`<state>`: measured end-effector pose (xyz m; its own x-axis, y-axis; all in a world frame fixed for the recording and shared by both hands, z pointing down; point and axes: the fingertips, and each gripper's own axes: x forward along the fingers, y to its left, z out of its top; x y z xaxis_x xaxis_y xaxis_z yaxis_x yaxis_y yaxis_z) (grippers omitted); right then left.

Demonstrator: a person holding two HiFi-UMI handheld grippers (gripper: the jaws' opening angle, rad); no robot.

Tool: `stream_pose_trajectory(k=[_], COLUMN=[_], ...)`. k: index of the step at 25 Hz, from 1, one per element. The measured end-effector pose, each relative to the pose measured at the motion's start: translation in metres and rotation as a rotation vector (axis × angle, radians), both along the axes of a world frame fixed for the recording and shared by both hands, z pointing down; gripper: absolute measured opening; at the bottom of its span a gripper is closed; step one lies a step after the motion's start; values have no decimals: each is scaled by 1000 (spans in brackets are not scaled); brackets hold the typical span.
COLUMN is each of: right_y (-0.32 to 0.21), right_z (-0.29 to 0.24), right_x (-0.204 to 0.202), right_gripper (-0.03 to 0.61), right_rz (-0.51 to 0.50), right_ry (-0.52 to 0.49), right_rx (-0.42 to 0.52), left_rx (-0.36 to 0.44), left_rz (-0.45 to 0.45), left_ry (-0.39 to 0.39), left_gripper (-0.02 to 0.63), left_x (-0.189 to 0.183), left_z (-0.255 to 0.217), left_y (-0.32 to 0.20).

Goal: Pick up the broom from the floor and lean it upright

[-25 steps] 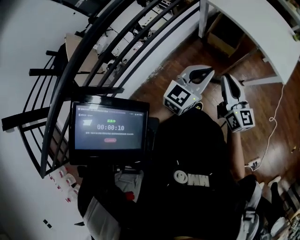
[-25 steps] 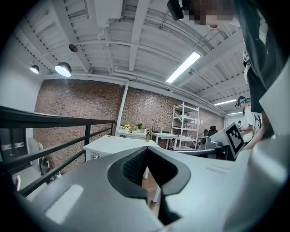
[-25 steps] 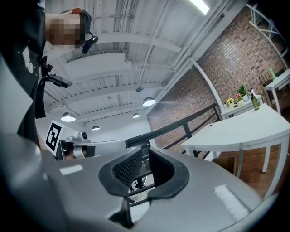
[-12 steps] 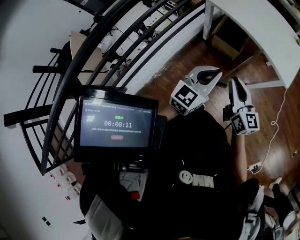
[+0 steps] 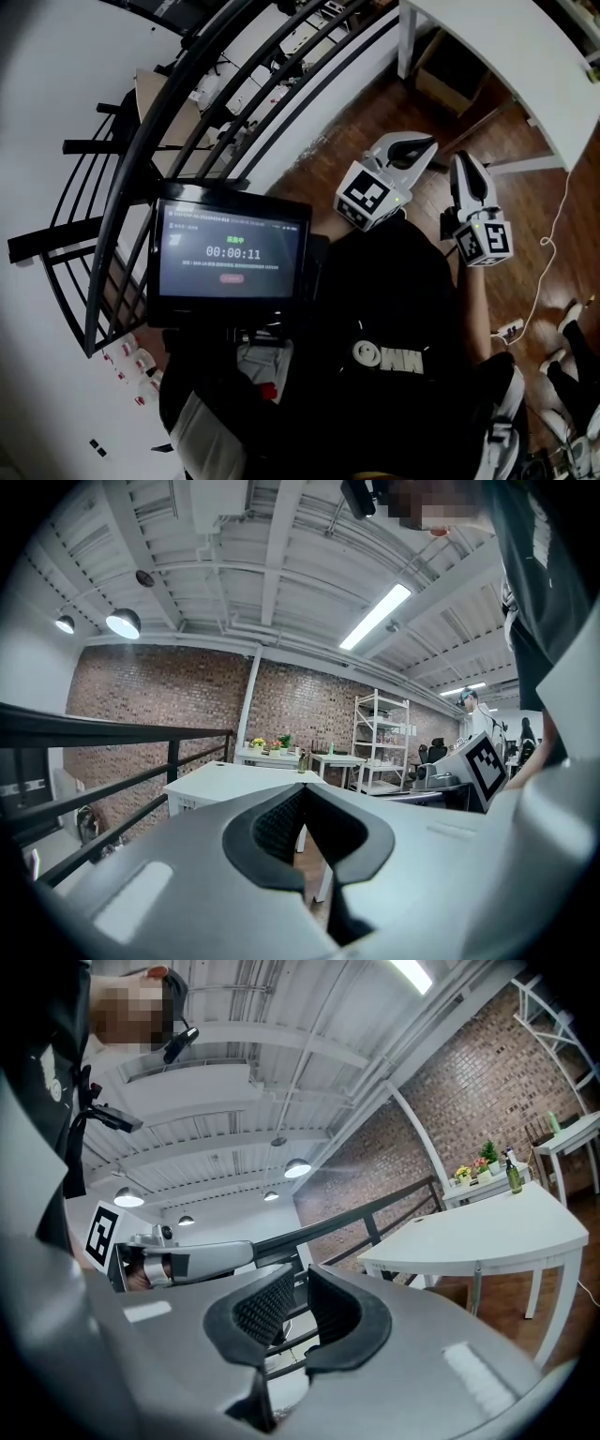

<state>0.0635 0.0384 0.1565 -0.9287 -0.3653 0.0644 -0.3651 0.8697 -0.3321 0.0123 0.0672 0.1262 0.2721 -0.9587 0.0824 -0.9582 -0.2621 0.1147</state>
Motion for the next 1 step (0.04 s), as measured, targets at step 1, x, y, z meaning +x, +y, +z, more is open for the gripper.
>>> stream_pose_trajectory(k=[1], right_y=[-1], right_z=[-1], right_x=[0], right_gripper=[38], right_rz=[2], right_ry=[-1], right_rx=[-3], left_rx=[-2], left_rz=[-3], left_ry=[-1], left_gripper=[18], left_x=[-1], left_z=[0], left_y=[-1])
